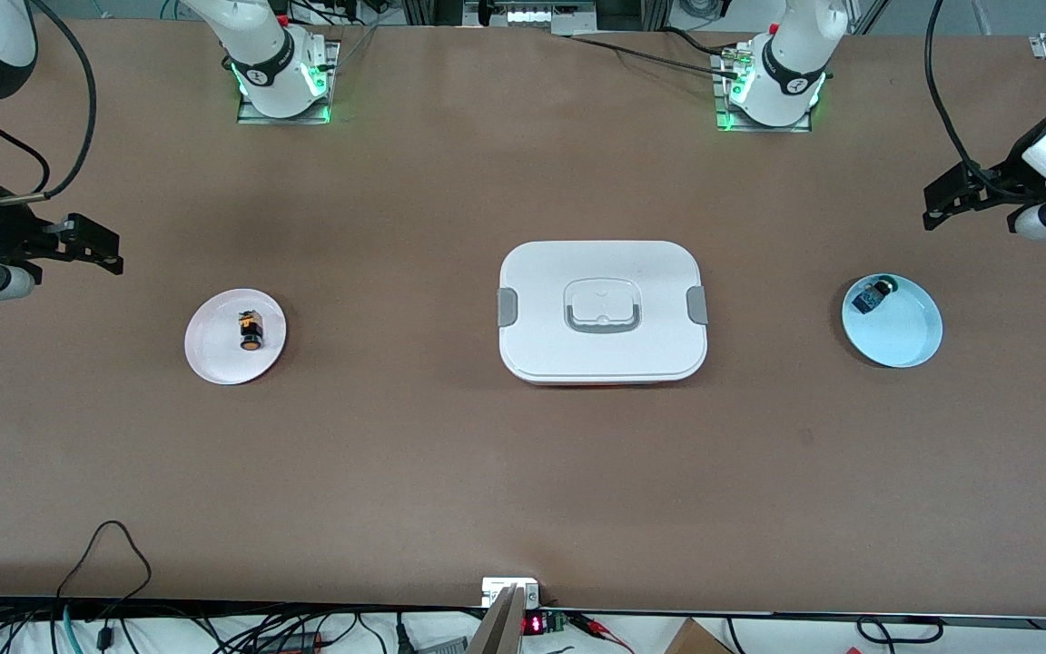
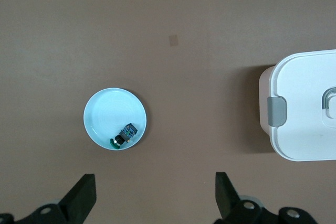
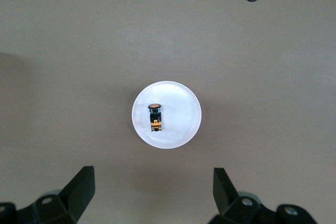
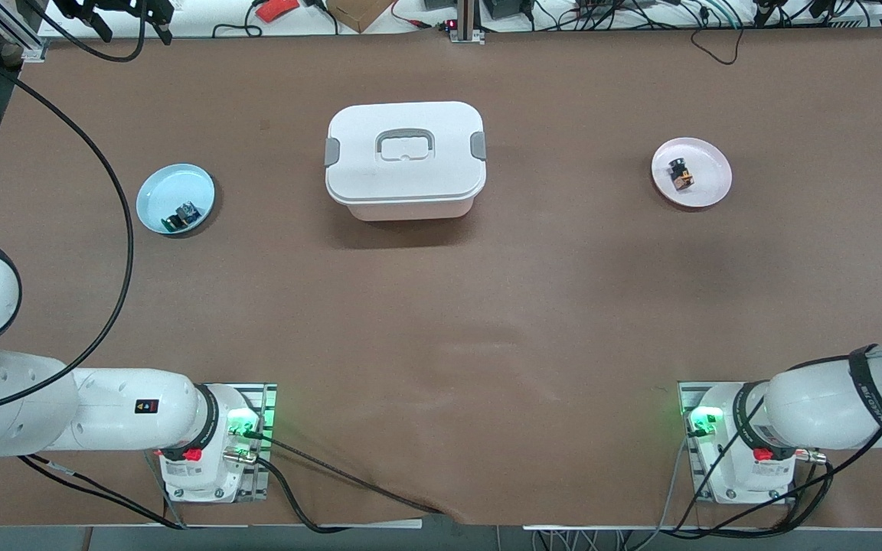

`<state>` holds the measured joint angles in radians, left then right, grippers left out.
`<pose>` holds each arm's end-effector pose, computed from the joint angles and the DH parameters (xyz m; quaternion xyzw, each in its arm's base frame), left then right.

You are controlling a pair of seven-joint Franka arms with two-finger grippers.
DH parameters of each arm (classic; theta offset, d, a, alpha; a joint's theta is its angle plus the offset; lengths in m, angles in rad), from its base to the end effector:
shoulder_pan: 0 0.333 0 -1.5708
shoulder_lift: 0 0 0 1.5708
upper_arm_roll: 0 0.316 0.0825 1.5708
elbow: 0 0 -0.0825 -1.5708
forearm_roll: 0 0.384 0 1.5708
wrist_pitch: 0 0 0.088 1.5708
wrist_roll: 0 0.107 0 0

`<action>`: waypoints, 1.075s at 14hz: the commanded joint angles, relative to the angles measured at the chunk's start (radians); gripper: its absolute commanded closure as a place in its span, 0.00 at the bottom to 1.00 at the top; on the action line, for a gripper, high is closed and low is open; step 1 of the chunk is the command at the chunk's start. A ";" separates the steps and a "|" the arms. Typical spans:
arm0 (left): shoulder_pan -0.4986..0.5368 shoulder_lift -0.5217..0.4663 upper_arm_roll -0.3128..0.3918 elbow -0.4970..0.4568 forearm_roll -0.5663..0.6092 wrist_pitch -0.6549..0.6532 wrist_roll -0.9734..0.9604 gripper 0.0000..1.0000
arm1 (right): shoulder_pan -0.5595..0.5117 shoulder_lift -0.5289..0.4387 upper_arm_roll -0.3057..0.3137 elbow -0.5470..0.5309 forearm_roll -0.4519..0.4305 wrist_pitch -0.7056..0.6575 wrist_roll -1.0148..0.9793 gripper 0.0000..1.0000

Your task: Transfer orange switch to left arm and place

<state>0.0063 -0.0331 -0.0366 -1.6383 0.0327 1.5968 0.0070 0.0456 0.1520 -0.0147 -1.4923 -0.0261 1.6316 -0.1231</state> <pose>0.5456 -0.0134 0.6131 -0.9997 0.0191 0.0040 0.0170 0.6048 0.0167 0.5789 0.9968 0.0779 -0.0070 0.0138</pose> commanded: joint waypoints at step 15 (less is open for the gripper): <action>-0.002 0.015 -0.002 0.035 0.006 -0.024 -0.002 0.00 | -0.006 -0.011 0.002 0.003 -0.002 -0.009 -0.013 0.00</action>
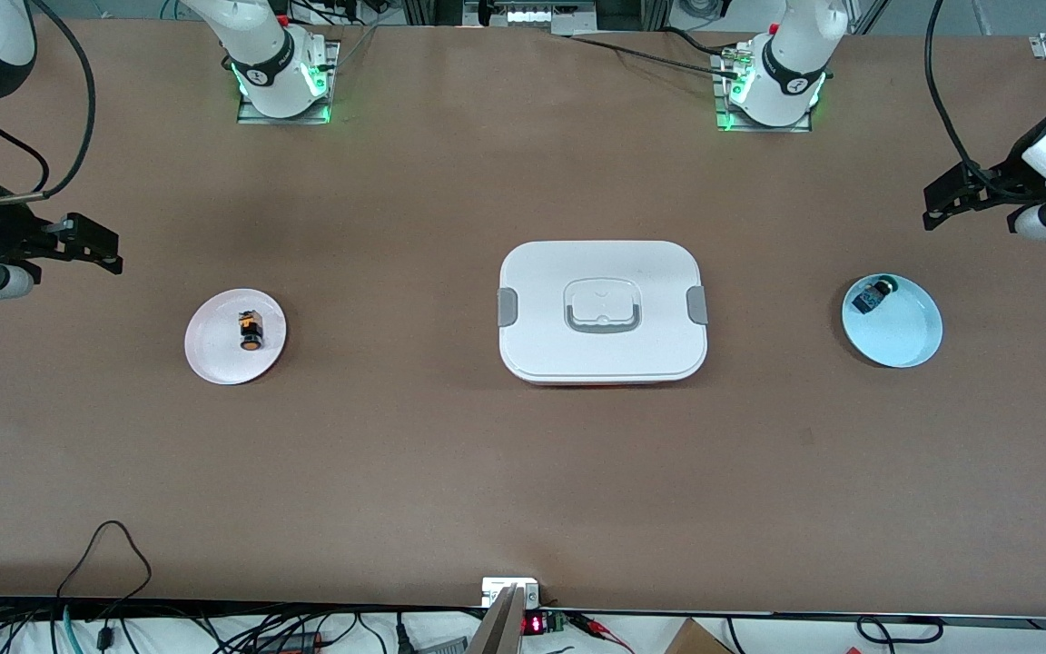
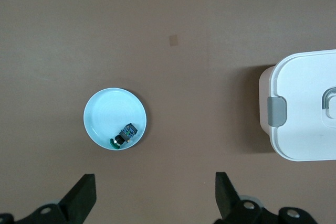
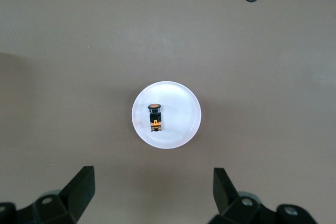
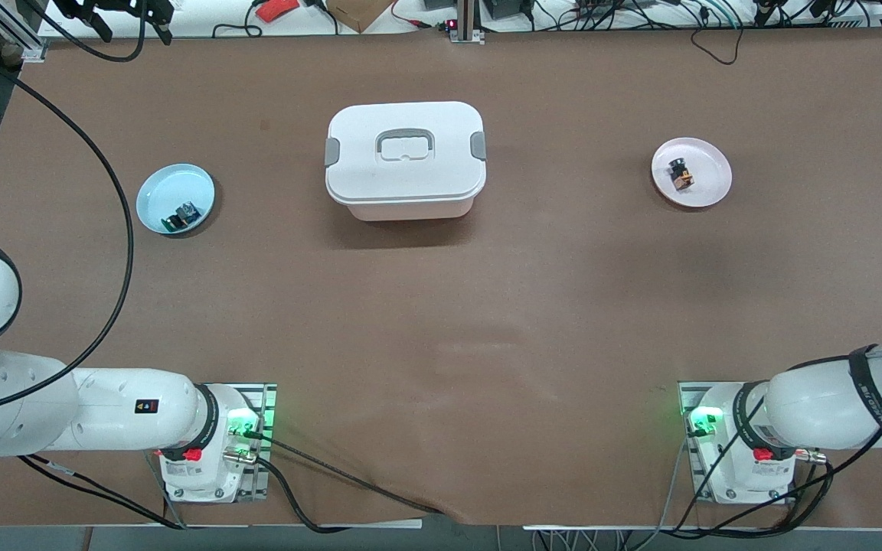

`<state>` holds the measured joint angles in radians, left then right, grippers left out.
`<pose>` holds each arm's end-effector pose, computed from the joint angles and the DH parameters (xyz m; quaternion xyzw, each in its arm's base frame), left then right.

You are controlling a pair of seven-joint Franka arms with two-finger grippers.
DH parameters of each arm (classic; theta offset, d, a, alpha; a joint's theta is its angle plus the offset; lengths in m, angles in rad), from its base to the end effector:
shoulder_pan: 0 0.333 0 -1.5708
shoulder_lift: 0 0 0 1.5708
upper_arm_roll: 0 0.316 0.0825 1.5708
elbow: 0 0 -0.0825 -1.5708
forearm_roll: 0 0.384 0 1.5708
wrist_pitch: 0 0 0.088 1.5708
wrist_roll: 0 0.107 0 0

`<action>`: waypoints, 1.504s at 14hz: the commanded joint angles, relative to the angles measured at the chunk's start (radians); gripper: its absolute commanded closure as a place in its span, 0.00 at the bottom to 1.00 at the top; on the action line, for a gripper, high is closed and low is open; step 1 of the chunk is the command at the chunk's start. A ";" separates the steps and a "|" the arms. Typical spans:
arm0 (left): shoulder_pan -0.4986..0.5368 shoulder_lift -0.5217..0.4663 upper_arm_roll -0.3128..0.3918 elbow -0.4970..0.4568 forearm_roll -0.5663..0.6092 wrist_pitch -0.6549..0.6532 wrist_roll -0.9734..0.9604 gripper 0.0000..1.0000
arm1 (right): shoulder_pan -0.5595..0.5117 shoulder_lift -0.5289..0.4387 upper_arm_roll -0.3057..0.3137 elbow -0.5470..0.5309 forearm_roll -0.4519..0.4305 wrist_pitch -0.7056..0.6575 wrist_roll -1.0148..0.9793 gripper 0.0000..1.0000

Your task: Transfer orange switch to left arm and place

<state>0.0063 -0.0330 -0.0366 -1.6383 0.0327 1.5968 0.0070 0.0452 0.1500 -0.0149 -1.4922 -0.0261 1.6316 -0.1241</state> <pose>0.5456 -0.0134 0.6131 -0.9997 0.0191 0.0041 0.0170 0.6043 0.0163 0.5801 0.9968 0.0781 -0.0059 0.0139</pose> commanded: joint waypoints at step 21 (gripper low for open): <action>-0.006 0.028 -0.003 0.035 -0.004 -0.023 0.001 0.00 | 0.016 -0.004 0.029 -0.458 -0.017 0.382 -1.235 0.00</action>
<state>0.0062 -0.0210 -0.0406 -1.6382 0.0326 1.5968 0.0071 0.0626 0.2066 0.0017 -1.7970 -0.0261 1.9012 -1.2752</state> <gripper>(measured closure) 0.000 0.000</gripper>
